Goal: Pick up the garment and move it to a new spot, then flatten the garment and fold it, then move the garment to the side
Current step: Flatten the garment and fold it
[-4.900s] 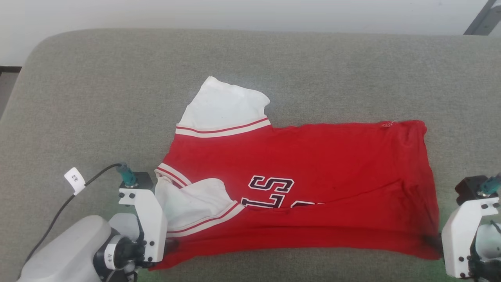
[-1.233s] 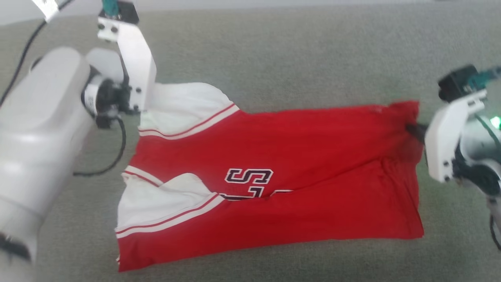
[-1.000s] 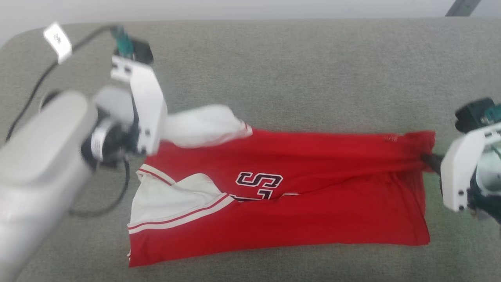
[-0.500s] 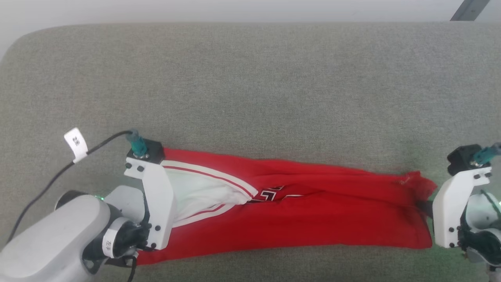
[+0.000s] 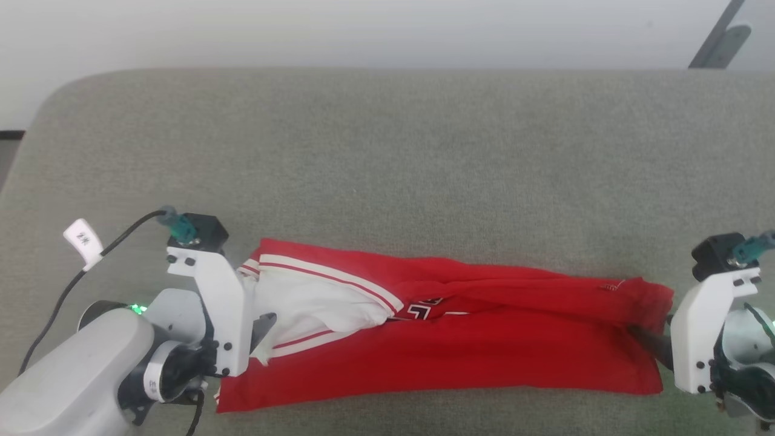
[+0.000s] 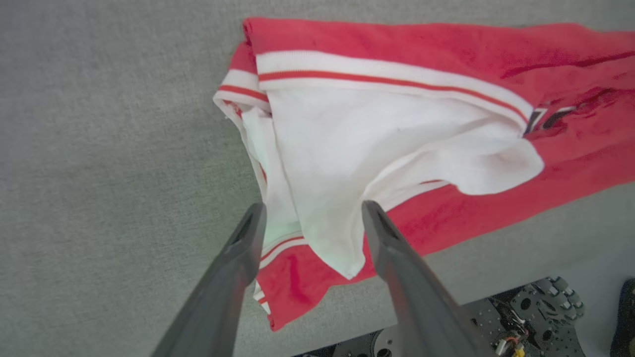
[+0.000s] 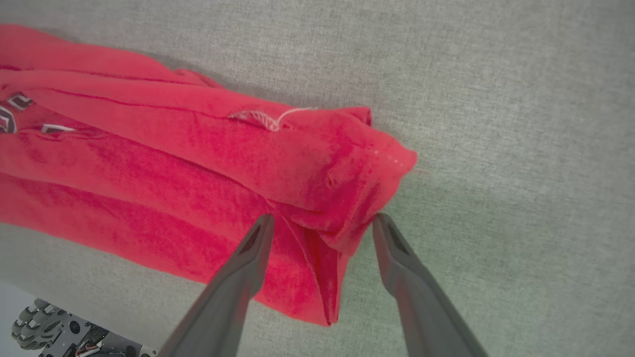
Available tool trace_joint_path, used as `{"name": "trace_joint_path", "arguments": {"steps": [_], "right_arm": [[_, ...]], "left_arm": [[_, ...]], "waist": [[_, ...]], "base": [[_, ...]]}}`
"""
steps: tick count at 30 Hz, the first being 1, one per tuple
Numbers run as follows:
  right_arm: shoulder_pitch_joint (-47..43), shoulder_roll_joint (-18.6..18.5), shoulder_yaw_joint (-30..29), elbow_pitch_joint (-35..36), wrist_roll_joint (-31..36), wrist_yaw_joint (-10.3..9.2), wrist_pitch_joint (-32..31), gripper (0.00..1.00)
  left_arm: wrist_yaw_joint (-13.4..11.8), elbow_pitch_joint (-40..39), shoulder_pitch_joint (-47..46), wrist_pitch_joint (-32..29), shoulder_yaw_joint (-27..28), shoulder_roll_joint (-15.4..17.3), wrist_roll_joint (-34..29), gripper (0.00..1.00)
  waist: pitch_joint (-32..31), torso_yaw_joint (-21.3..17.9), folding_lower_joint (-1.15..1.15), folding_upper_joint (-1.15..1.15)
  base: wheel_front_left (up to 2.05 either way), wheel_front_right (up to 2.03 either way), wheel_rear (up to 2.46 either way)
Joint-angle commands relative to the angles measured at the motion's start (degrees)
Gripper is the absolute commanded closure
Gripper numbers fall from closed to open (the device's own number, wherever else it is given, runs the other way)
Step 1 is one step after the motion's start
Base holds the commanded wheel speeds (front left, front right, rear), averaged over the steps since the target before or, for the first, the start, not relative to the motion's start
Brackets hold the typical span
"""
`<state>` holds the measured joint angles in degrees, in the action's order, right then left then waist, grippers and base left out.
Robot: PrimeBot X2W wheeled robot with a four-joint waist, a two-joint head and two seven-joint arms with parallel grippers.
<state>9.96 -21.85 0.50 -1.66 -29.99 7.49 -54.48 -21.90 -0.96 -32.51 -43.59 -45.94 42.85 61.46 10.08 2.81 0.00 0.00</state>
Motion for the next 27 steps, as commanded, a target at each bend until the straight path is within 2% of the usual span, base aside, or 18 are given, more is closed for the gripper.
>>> {"name": "trace_joint_path", "arguments": {"steps": [1, 6, 10, 13, 14, 18, 19, 27], "right_arm": [[-1.3, 0.0, -0.6, 1.0, -0.7, 0.0, -0.6, 0.0], [-3.7, 0.2, -2.2, 3.9, -0.7, 0.0, -1.8, 0.0], [-5.0, 0.7, -3.7, 4.5, -0.1, 0.0, -1.7, 0.0], [-5.9, 1.3, -4.7, 4.4, 0.1, 0.01, -1.3, 0.0], [-6.2, 1.4, -5.4, 4.2, 0.2, 0.0, -0.9, 0.0], [-6.4, 1.1, -6.4, 3.8, 0.8, 0.01, 0.2, 0.0], [-6.4, 1.1, -6.4, 3.8, 0.8, 0.01, 0.2, 0.0], [-5.8, -0.6, -8.3, 1.3, 1.6, 0.01, 1.7, 0.0]], "left_arm": [[0.3, -0.3, 1.4, 1.7, 0.8, 0.2, 0.7, 0.0], [0.9, -0.8, 4.0, 7.8, 3.1, 0.7, 0.3, 0.0], [2.8, -0.5, 6.5, 14.8, 4.7, 1.0, -1.0, 0.0], [3.4, 0.2, 8.4, 20.5, 6.3, 0.6, -1.7, 0.0], [3.4, 1.0, 10.1, 24.4, 7.7, 0.3, -1.6, 0.0], [4.9, 2.5, 12.7, 33.2, 9.9, 0.4, -3.7, 0.0], [4.9, 2.5, 12.7, 33.2, 9.9, 0.4, -3.7, 0.0], [7.1, 6.0, 17.6, 48.8, 14.0, -0.6, -5.3, 0.0]], "waist": [[-1.3, 0.6, 0.0, 0.0], [-3.5, 1.2, 0.0, 0.0], [-4.9, 1.7, 0.0, 0.0], [-5.7, 2.2, 0.0, 0.0], [-6.2, 2.6, 0.0, 0.0], [-6.8, 3.2, 0.0, 0.0], [-6.8, 3.2, 0.0, 0.0], [-6.6, 5.1, 0.0, 0.0]], "base": [[0.0, 0.0, 0.0], [0.0, 0.0, 0.0], [0.0, 0.0, 0.0], [0.0, 0.0, 0.0], [0.0, 0.0, 0.0], [0.0, 0.0, 0.0], [0.0, 0.0, 0.0], [0.0, 0.0, 0.0]]}}
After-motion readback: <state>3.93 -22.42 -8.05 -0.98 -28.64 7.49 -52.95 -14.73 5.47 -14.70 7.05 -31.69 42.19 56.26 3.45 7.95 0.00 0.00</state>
